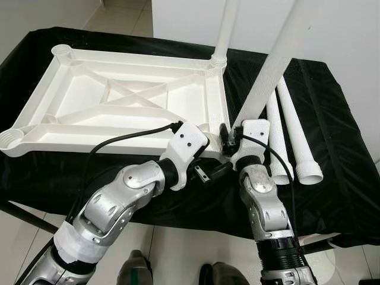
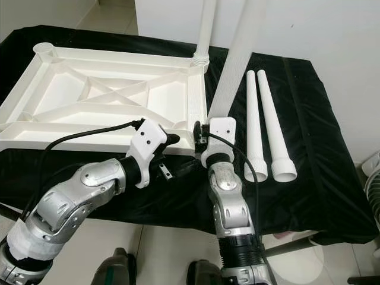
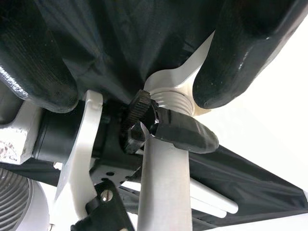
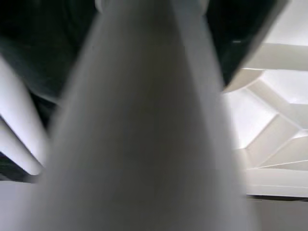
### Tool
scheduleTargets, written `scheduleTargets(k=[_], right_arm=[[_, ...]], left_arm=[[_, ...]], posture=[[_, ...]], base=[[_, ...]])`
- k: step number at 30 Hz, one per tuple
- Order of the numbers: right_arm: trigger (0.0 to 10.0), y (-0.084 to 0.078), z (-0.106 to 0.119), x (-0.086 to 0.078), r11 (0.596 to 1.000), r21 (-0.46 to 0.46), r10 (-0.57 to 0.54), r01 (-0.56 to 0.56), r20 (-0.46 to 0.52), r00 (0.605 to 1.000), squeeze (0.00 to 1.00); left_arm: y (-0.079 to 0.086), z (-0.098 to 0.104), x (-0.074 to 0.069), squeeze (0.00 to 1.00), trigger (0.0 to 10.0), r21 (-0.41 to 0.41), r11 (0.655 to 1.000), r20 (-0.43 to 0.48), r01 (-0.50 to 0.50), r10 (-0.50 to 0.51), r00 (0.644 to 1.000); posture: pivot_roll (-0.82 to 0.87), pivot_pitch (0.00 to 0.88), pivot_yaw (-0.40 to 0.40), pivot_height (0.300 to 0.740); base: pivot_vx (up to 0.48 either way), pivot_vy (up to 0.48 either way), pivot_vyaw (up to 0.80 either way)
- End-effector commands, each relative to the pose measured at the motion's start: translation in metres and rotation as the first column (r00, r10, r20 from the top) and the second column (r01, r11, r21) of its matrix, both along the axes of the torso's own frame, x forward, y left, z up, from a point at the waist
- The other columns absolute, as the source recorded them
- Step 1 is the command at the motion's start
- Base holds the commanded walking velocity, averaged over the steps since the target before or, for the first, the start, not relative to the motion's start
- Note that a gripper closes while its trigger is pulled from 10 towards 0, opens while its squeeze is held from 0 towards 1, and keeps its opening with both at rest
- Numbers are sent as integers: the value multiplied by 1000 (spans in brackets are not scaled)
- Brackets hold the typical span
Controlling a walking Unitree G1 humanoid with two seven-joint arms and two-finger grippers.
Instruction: Building children table
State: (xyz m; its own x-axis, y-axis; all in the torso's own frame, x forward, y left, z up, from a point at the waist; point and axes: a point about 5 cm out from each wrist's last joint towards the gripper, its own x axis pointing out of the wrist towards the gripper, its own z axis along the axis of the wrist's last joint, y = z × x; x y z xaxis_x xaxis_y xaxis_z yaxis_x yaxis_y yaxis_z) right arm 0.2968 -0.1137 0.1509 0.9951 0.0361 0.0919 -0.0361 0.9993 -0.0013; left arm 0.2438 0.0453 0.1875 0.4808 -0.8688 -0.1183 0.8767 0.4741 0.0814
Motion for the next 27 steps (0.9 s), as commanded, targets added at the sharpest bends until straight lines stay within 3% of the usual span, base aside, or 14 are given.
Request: scheduleTargets(k=[1,10,11,19,27], right_arm=[[10000,-2,-2,-1,1000,16,-4,4,-9,1000,1000],[10000,-7,-2,3,989,12,149,-148,-34,988,1000],[10000,-9,-4,4,973,9,229,-229,-44,972,0],[10000,-28,-8,12,887,-72,453,-457,-62,889,0],[10000,-29,-12,20,810,-119,568,-574,-79,819,0]], left_arm=[[-4,0,-6,0,10000,2,997,-4,79,-79,997],[-4,-1,-6,0,10000,6,997,-3,80,-80,997],[-4,-1,-6,0,10000,7,997,-4,80,-80,997],[-3,-1,-6,0,10000,10,997,-4,81,-81,997],[-3,-1,-6,0,10000,10,997,-4,80,-80,997]], posture=[[77,55,-33,740],[78,48,-31,740],[77,45,-30,740],[78,45,-27,740],[85,48,-23,740]], base=[[0,0,0],[0,0,0],[0,0,0],[0,0,0],[0,0,0]])
